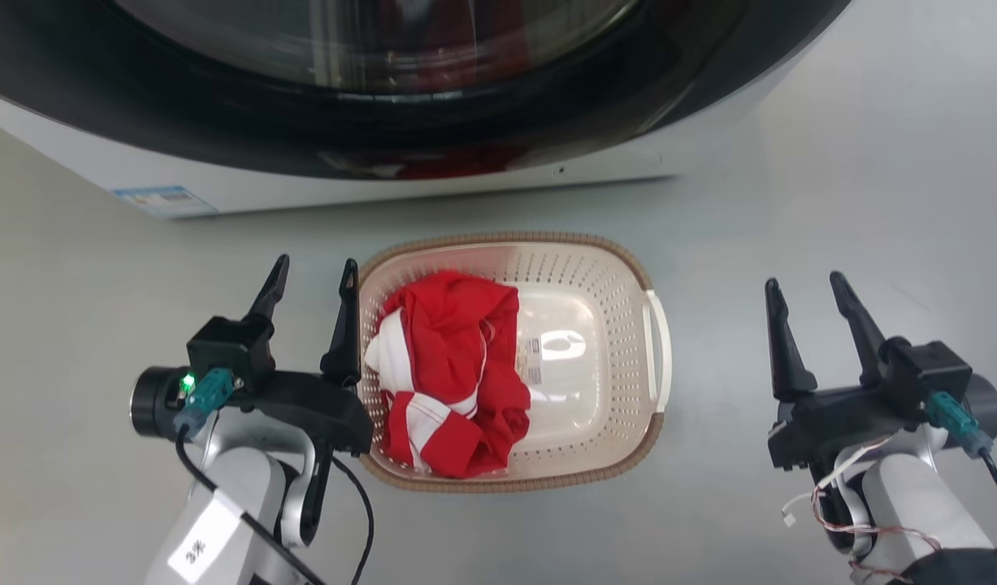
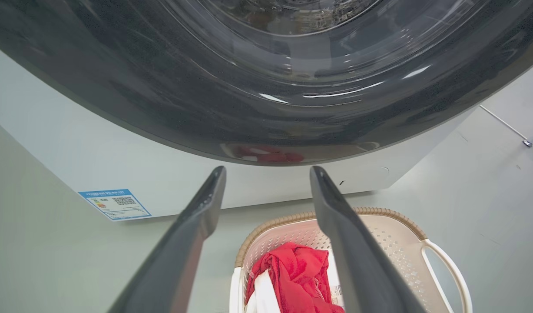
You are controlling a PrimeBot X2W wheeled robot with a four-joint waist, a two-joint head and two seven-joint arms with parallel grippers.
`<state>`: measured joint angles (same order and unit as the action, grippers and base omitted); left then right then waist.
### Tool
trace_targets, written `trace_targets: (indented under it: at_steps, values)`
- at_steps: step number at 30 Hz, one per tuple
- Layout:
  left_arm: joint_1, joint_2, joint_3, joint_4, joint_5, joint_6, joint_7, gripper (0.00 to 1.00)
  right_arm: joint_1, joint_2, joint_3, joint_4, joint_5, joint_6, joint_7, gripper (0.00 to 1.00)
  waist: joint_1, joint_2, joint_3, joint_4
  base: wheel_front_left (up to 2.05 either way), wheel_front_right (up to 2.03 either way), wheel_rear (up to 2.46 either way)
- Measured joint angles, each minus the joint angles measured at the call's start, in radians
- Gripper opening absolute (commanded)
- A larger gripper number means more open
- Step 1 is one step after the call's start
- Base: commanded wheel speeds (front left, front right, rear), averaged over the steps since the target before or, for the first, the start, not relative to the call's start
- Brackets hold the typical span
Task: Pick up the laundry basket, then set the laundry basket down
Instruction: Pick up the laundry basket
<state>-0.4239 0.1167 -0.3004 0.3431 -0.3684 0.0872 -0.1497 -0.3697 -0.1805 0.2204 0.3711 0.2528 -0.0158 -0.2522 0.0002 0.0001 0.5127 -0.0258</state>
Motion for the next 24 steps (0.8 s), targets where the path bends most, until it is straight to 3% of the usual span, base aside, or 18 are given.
trace_targets:
  at_steps: [9,24]
  values:
    - [-0.129,-0.011,-0.002,0.071,-0.001,-0.019,0.03,1.0,-0.119,0.015,0.022,0.037,-0.017,0.016,-0.001,1.0,0.0001,0.0,0.135,-0.007,0.0,0.0,0.0]
    - [-0.287,-0.02,0.003,0.315,-0.039,-0.072,0.109,1.0,-0.286,0.052,0.077,0.216,-0.054,0.058,-0.002,1.0,-0.0001,0.0,0.285,-0.01,0.0,0.0,0.0]
